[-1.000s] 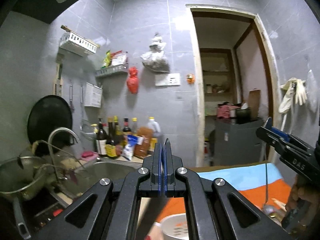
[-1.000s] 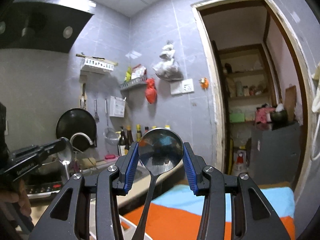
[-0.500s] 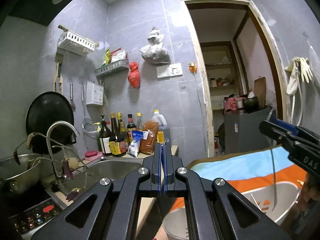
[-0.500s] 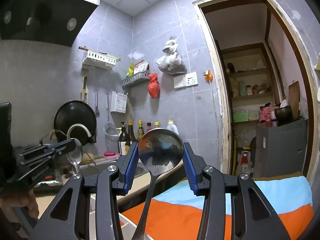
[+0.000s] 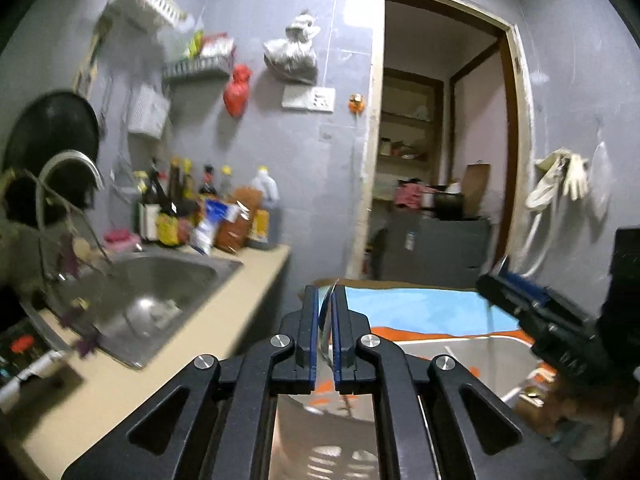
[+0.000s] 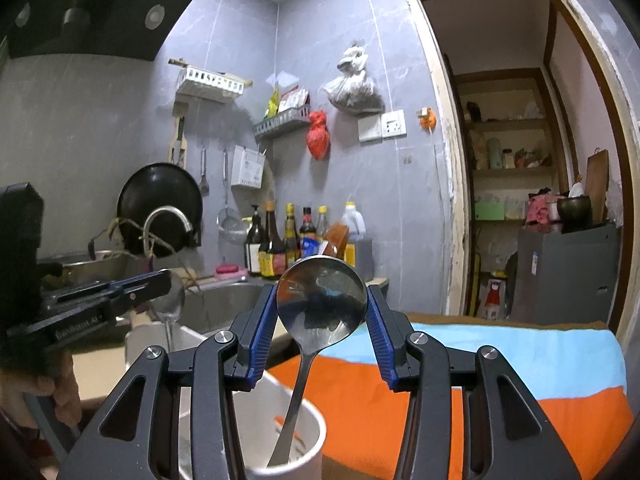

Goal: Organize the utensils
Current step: 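Carry both held utensils into the white holder and open both tools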

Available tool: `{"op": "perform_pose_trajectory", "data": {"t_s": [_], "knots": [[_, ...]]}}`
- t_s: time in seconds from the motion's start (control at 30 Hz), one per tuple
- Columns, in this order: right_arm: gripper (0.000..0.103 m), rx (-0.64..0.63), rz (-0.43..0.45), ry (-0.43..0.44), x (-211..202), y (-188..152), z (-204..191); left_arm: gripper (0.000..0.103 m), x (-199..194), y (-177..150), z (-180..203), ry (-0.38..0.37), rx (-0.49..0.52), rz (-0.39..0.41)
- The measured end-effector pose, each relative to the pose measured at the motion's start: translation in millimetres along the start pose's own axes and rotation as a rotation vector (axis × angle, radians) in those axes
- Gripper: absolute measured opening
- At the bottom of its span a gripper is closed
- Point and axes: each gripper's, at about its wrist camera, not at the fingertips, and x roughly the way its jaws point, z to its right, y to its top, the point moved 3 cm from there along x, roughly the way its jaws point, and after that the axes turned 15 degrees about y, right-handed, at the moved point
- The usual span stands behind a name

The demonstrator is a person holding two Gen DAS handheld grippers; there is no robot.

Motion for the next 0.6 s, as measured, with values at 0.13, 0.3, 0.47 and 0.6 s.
{"op": "perform_pose_trajectory", "data": {"t_s": [0.13,0.3,0.47,0.6], "knots": [[0.044,0.006,-0.015,0.013,-3.8,-3.8,-2.4,0.007,-2.7,6.6,-1.9,-0.077,-0.046,-0.055],[0.054,0.025,-0.012,0.023,-12.0,-1.4,-3.2,0.015,-8.6,13.5,-5.0,-0.118,-0.105,-0.096],[0.072,0.05,0.023,0.011,-31.5,8.1,-2.2,0.038,-21.0,22.6,-1.5,-0.129,-0.116,-0.078],[0.082,0.067,0.051,-0.017,-53.2,17.3,1.8,0.053,-28.6,27.8,9.6,-0.138,-0.105,-0.078]]}}
